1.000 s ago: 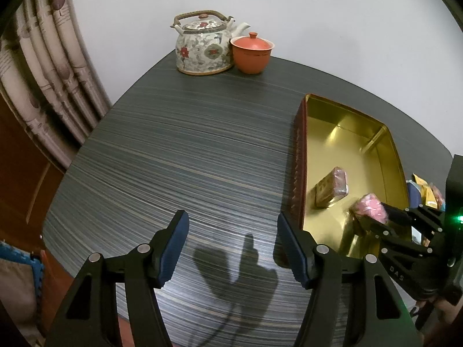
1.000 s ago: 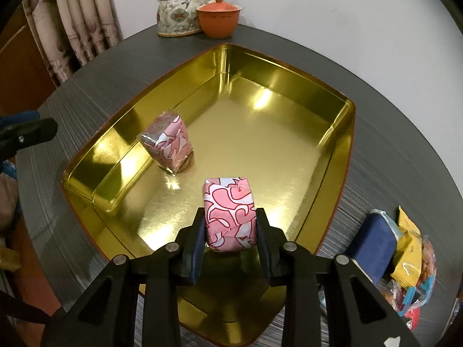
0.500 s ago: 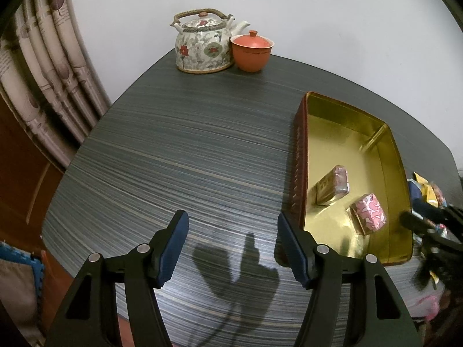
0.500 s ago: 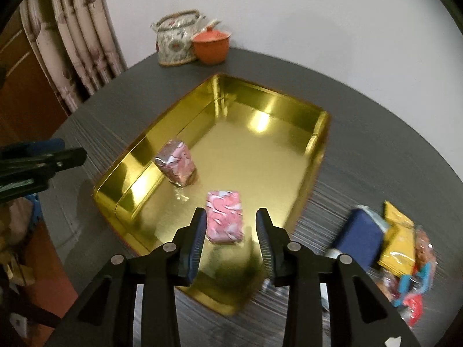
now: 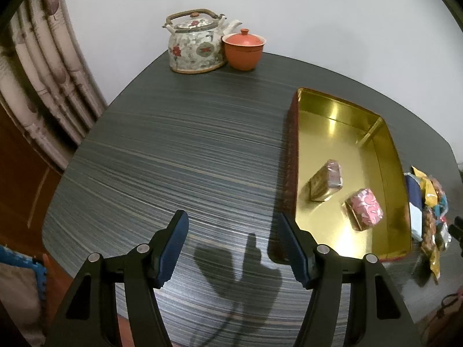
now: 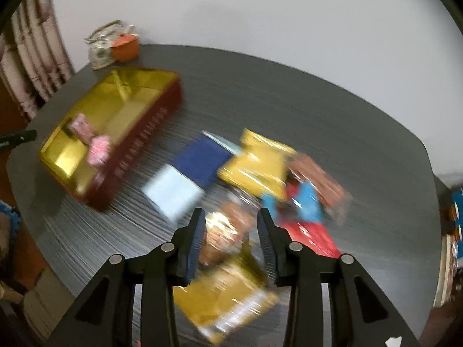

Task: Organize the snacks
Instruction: 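Move the right gripper back to the pile and grasp the silver foil bag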

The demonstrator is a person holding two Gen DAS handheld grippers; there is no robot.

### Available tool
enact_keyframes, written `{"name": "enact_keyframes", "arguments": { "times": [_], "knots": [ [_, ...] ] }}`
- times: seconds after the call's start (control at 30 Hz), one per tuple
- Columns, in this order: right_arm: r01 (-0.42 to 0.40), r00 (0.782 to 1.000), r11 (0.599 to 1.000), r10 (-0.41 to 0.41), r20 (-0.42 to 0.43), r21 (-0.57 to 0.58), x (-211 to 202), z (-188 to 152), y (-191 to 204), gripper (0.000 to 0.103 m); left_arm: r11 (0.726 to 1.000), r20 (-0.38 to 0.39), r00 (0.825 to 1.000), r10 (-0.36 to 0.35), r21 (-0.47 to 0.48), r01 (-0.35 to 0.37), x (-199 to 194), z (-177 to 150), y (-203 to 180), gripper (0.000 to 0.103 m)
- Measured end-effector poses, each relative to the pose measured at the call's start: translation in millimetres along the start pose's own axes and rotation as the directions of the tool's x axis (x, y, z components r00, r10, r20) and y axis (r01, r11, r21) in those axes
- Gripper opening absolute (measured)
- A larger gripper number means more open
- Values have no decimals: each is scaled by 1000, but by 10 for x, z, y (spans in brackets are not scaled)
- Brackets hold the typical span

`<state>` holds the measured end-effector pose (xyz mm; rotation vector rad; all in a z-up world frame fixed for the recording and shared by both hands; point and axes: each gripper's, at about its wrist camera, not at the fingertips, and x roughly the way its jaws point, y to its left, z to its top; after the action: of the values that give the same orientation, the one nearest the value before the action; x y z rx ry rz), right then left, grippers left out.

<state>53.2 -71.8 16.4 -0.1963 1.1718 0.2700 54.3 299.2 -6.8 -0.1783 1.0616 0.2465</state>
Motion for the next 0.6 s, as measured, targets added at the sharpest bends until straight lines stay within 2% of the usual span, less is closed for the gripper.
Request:
{"name": "enact_keyframes", "arguments": {
  "times": [0.1,0.3,0.4,0.6],
  "knots": [
    [9,1000,1000,-9,-16,-3,-7,-159,-200,41,1000,8,1000,7,30,-7,-11,-12,-82,65],
    [-14,999,999,13,-31,-32,12,-374,-430,41,997,-4,999,-41,65,42,-24,-21,-250,65],
    [-49,998,998,47,-34,-50,75,-385,-456,43,994,-17,997,-71,86,72,-70,-39,-375,65],
    [-74,997,994,70,-42,-80,218,-416,-410,44,981,-33,996,-83,171,87,-186,-47,-775,65]
  ]
}}
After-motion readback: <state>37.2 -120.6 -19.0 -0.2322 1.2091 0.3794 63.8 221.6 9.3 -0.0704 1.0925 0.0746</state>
